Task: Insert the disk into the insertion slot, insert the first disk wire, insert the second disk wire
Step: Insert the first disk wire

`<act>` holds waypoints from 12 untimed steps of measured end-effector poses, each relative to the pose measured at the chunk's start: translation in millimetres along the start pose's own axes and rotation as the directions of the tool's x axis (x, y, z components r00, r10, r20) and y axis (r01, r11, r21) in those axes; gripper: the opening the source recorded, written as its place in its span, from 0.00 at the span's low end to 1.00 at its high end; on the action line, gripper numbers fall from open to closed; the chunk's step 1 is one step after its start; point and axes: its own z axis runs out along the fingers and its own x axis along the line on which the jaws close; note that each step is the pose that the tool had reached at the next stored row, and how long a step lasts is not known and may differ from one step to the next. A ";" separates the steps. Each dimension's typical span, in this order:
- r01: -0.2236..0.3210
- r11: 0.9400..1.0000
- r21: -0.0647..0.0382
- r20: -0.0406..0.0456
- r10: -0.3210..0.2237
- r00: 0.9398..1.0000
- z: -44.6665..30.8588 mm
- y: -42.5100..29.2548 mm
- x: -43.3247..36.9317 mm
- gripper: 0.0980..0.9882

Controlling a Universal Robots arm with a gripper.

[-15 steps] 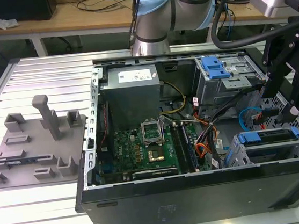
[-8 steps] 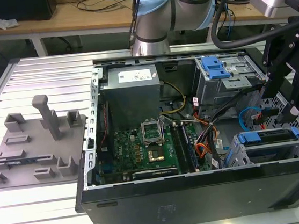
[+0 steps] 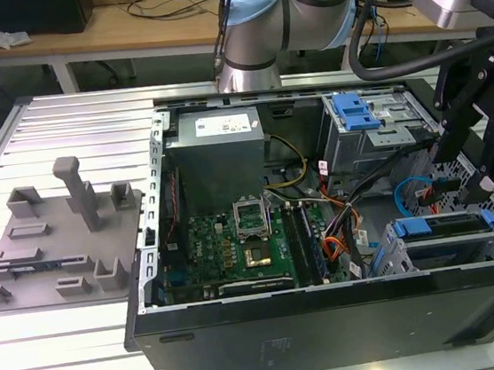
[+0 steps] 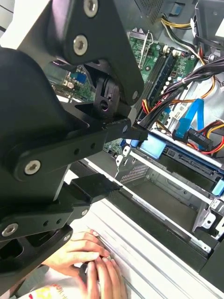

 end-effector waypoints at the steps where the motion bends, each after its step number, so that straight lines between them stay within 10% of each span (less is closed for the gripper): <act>1: 0.000 1.000 0.000 0.000 0.000 1.000 0.0 0.0 0.0 0.52; 7: 0.000 1.000 0.000 -0.005 0.000 1.000 0.0 0.1 -0.5 0.52; 12: 0.001 1.000 0.001 -0.094 -0.001 0.996 0.0 0.8 -33.7 0.52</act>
